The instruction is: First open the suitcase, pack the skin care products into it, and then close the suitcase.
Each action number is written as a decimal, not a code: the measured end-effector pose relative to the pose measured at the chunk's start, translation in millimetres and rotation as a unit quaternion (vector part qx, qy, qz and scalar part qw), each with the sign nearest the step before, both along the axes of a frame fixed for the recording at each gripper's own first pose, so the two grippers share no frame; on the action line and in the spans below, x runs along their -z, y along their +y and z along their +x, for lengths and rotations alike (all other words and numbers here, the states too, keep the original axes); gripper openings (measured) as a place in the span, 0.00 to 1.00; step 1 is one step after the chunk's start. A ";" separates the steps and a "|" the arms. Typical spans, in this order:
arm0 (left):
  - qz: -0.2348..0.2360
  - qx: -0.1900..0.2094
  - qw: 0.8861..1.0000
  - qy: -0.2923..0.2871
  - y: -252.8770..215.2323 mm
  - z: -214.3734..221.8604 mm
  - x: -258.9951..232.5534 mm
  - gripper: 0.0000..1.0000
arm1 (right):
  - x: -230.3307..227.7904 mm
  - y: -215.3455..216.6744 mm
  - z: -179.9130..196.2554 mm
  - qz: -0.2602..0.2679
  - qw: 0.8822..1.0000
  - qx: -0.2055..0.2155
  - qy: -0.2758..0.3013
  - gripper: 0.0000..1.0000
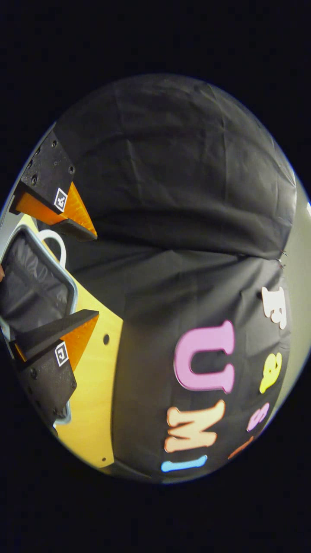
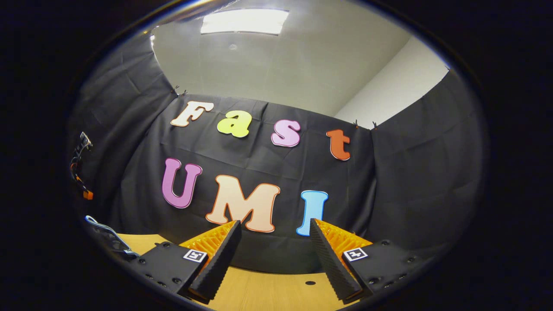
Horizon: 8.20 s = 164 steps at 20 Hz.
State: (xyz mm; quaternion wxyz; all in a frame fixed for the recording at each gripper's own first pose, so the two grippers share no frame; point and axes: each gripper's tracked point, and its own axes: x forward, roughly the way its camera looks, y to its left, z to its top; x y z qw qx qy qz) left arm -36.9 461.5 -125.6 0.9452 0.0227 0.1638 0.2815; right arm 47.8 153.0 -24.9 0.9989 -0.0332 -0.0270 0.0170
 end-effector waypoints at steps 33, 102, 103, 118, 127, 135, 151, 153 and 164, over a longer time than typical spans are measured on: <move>-0.126 0.334 0.925 0.128 -522.0 -9.9 225.4 0.95 | 160.2 -89.1 -55.4 0.036 0.984 -0.069 0.158 0.99; -0.168 0.167 0.938 0.254 -121.3 -77.1 165.2 0.95 | 337.1 352.0 -198.7 0.147 0.745 -0.303 0.576 0.28; -0.168 0.158 0.939 0.255 -106.4 -80.7 167.3 0.95 | 342.5 352.9 -198.9 0.140 0.746 -0.297 0.579 0.28; -0.155 0.004 0.961 0.231 109.7 -81.3 169.0 0.94 | 292.0 328.6 -128.7 0.121 0.827 -0.246 0.490 0.98; -0.220 -0.055 0.931 0.285 187.2 -82.4 236.1 0.86 | 299.3 293.0 -120.5 0.102 0.850 -0.173 0.486 0.98; -0.217 -0.040 0.923 0.316 187.3 -79.7 228.5 0.08 | 294.8 276.4 -111.9 0.104 0.859 -0.160 0.474 0.98; -0.062 0.005 0.975 0.214 96.9 -55.8 37.7 0.02 | 263.7 218.5 -95.9 0.130 0.877 -0.221 0.407 0.98; -0.054 0.024 0.979 0.197 69.4 -46.3 18.8 0.01 | 259.6 210.9 -93.3 0.134 0.877 -0.227 0.401 0.98; -0.033 0.134 0.976 0.167 -78.1 2.5 -20.7 0.01 | 243.6 168.7 -99.4 0.157 0.874 -0.239 0.392 0.98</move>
